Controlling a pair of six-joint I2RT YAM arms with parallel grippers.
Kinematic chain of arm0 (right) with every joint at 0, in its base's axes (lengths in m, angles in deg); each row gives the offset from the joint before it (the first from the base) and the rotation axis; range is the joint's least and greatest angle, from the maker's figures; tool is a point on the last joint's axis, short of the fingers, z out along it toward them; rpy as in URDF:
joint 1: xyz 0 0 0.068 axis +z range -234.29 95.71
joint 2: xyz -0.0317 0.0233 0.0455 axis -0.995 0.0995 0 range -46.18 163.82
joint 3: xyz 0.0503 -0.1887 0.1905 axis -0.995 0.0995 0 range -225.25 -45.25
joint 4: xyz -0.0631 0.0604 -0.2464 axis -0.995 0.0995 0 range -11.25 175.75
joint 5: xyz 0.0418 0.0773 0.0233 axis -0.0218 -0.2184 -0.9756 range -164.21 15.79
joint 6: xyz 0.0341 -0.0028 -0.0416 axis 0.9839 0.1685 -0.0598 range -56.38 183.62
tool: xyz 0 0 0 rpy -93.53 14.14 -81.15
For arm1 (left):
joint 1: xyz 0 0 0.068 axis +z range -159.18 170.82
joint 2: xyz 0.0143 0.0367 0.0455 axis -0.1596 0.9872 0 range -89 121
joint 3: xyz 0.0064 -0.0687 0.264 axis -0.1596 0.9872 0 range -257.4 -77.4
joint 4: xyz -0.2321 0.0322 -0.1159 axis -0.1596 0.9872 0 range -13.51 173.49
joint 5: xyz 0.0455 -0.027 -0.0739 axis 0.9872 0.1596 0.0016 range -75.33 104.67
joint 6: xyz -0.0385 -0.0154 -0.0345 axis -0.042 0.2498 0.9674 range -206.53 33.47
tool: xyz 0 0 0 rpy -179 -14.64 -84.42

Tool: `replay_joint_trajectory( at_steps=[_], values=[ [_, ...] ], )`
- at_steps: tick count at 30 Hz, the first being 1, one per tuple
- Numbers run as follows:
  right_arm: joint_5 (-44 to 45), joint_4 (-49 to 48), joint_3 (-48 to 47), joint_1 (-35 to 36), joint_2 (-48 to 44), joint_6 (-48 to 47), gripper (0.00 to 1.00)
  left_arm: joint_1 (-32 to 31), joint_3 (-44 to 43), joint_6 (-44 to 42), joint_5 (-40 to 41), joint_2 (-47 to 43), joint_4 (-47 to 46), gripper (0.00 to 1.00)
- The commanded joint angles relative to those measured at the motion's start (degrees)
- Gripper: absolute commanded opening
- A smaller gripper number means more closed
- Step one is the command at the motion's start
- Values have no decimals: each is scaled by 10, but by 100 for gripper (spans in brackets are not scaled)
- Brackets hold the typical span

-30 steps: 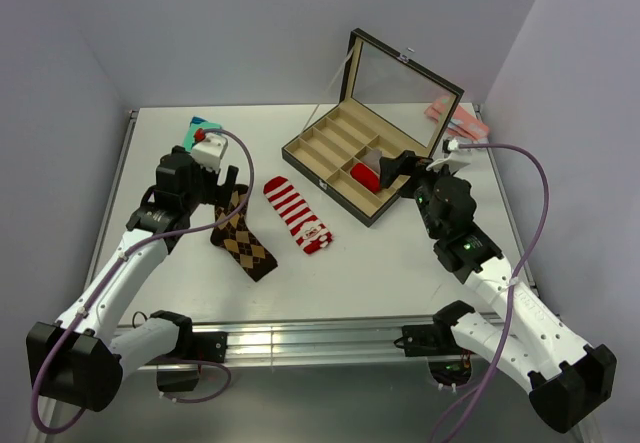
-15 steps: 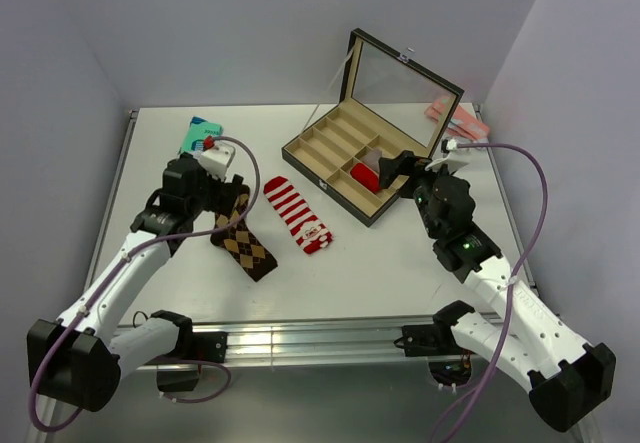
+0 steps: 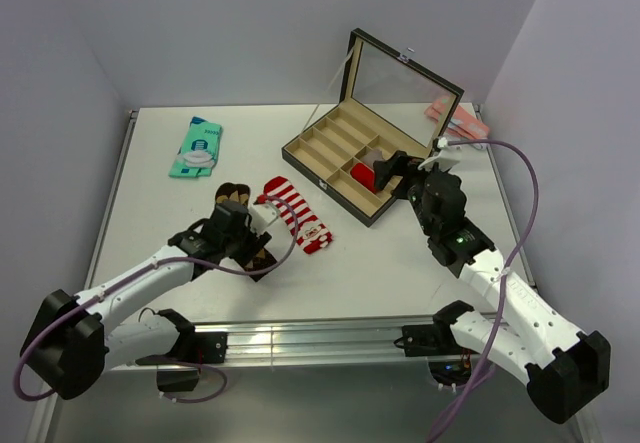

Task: Roll the socks
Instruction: Roll the sock at the center of the board.

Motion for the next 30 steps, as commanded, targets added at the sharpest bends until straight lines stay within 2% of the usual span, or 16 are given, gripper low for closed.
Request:
replay_joint_trajectory(
  at_steps=[1,5,10,15,23,30],
  values=[
    [-3,-17,3,1,2,13,98,-34,7,-7,0,-2,19,69],
    [-10,-29,10,1,5,21,98,-69,-9,-18,-41,7,47,62],
    [-3,-17,8,0,9,28,96,-123,-22,-15,-47,46,70,53],
    [4,-13,13,0,-2,25,96,-142,-39,-18,-64,78,97,53],
    [6,-12,18,0,-4,24,96,-157,-46,0,-57,106,70,55],
    [7,-13,19,0,-4,17,96,-162,-35,4,-17,140,26,55]
  ],
)
